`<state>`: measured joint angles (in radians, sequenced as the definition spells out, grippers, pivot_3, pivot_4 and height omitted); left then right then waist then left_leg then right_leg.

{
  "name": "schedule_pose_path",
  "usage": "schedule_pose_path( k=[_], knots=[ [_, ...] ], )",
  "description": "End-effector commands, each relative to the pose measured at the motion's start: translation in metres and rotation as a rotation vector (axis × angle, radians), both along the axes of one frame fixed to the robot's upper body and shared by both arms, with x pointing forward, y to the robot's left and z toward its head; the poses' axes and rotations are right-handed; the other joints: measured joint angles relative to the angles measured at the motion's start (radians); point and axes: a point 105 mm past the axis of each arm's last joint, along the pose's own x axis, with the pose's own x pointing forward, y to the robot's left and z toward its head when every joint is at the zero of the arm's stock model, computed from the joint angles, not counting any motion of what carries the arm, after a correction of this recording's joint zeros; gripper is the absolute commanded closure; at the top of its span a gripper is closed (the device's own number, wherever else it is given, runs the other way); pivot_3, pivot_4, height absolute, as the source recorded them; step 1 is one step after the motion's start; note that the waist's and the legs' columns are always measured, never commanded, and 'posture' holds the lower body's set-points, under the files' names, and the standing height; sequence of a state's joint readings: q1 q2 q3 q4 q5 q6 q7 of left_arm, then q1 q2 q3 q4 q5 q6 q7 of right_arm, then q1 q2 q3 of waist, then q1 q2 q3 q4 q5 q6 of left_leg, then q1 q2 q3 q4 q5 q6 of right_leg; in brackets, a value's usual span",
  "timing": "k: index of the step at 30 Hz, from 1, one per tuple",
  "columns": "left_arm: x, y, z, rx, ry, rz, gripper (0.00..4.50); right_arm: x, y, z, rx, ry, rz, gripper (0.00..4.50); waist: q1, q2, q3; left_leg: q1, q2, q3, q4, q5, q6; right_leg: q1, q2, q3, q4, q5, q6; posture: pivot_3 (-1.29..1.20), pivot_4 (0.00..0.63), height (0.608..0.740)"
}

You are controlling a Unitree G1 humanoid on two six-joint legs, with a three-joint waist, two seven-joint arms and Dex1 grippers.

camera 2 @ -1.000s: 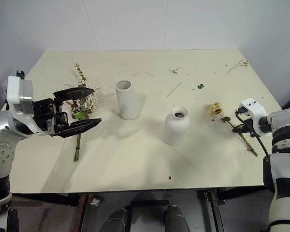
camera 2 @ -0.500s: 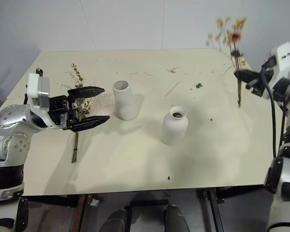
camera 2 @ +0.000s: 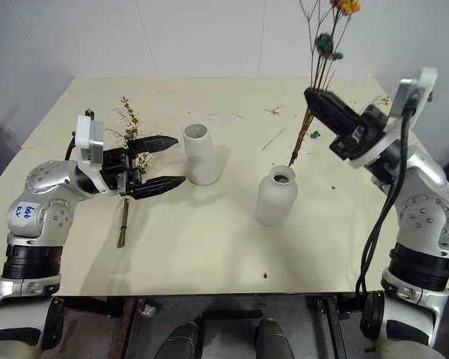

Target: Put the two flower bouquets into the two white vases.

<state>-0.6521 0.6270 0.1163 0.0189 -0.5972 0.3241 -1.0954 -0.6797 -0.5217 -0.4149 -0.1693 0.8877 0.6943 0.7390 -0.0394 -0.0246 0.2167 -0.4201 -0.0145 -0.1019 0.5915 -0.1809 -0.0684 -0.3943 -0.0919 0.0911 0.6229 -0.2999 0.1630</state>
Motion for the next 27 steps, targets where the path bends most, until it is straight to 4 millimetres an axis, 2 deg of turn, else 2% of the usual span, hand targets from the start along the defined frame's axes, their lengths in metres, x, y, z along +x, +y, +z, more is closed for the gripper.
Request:
schedule_pose_path(
  k=[1, 6, 14, 17, 19, 24, 26, 27],
  knots=[
    [0.000, 0.001, 0.010, -0.013, -0.041, 0.006, 0.00, -0.001, 0.008, -0.001, 0.002, -0.050, 0.000, 4.48, -0.002, 0.000, 0.000, 0.000, 0.000, 0.000, 0.000, 0.000, 0.000, 0.000, 0.000, 0.000, 0.000, 0.000, 0.000, 0.00, 0.150, 0.740],
    [-0.002, 0.000, 0.012, -0.016, -0.047, 0.012, 0.00, 0.013, 0.005, -0.012, 0.035, -0.052, -0.048, 4.48, 0.001, 0.000, 0.000, 0.000, 0.000, 0.000, 0.000, 0.000, 0.000, 0.000, 0.000, 0.000, 0.000, 0.000, 0.000, 0.00, 0.150, 0.740],
    [-0.003, 0.011, 0.016, -0.016, -0.064, 0.065, 0.00, 0.010, 0.012, -0.045, -0.051, 0.008, 0.009, 4.48, 0.006, 0.000, 0.000, 0.000, 0.000, 0.000, -0.002, 0.000, 0.000, 0.000, 0.000, 0.000, -0.001, 0.000, 0.000, 0.00, 0.150, 0.740],
    [-0.003, 0.017, 0.017, -0.009, -0.070, 0.089, 0.00, 0.008, 0.011, -0.053, -0.079, 0.014, 0.011, 3.78, 0.007, 0.000, 0.000, 0.000, 0.000, 0.000, -0.002, 0.000, 0.000, 0.000, 0.001, 0.000, -0.001, 0.000, 0.000, 0.00, 0.150, 0.740],
    [-0.002, 0.021, 0.017, -0.001, -0.073, 0.108, 0.00, 0.006, 0.013, -0.054, -0.097, 0.008, 0.020, 3.16, 0.007, 0.000, 0.000, 0.000, 0.000, 0.000, -0.002, 0.000, 0.000, 0.000, 0.001, 0.000, -0.001, 0.000, 0.000, 0.00, 0.150, 0.740],
    [0.004, 0.039, 0.019, 0.052, -0.070, 0.212, 0.00, 0.004, 0.005, -0.045, -0.111, -0.029, -0.009, 1.50, 0.007, 0.000, 0.000, 0.000, 0.001, 0.000, -0.002, 0.000, 0.000, 0.000, 0.001, 0.000, -0.001, 0.000, -0.001, 0.00, 0.150, 0.740],
    [0.011, 0.052, 0.013, 0.116, -0.024, 0.308, 0.00, 0.002, -0.004, -0.043, -0.159, -0.036, -0.023, 0.80, 0.007, 0.000, 0.000, 0.000, 0.001, 0.000, -0.002, 0.000, 0.000, 0.000, 0.001, 0.000, -0.002, 0.000, -0.001, 0.00, 0.150, 0.740],
    [0.019, 0.063, 0.009, 0.143, 0.055, 0.417, 0.00, 0.001, -0.012, -0.041, -0.196, -0.040, -0.038, 0.50, 0.007, 0.000, 0.000, 0.000, 0.000, 0.000, -0.002, 0.000, 0.000, 0.000, 0.000, 0.000, -0.002, 0.000, -0.001, 0.00, 0.150, 0.740]
  ],
)
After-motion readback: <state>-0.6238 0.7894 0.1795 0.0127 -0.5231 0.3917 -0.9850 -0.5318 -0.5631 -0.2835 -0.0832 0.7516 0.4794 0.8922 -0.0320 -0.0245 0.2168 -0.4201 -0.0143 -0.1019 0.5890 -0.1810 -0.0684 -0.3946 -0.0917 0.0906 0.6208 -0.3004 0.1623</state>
